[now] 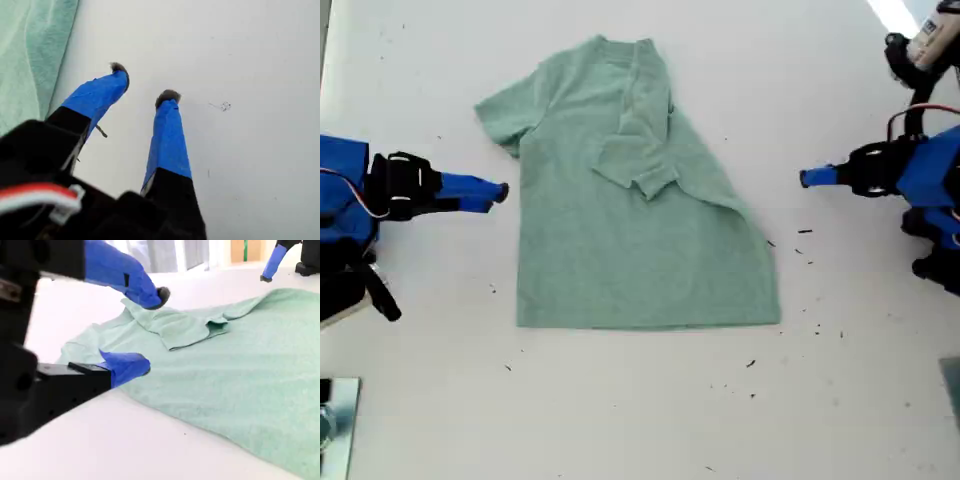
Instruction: Fold t shirt
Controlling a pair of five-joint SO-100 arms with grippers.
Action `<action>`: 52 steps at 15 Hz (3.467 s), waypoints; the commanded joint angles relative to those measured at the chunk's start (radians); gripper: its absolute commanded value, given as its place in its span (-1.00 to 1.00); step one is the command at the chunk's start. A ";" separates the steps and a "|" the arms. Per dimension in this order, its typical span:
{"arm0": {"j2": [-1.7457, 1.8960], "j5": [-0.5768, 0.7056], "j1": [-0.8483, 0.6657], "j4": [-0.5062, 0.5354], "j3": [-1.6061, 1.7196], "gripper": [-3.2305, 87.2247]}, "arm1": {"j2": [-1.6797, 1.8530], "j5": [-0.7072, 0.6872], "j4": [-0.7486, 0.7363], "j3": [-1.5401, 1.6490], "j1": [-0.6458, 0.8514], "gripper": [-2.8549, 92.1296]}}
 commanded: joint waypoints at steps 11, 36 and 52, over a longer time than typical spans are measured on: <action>0.002 0.087 -0.046 -0.041 -0.049 -0.94 | 0.014 0.617 -0.008 0.057 -0.164 -0.91; -1.664 0.538 -0.667 0.380 -1.308 -0.28 | 0.014 0.604 -0.071 0.071 -0.221 -0.91; -1.690 0.634 -0.560 0.181 -1.608 -0.93 | 0.014 0.644 -0.034 0.067 -0.268 -0.91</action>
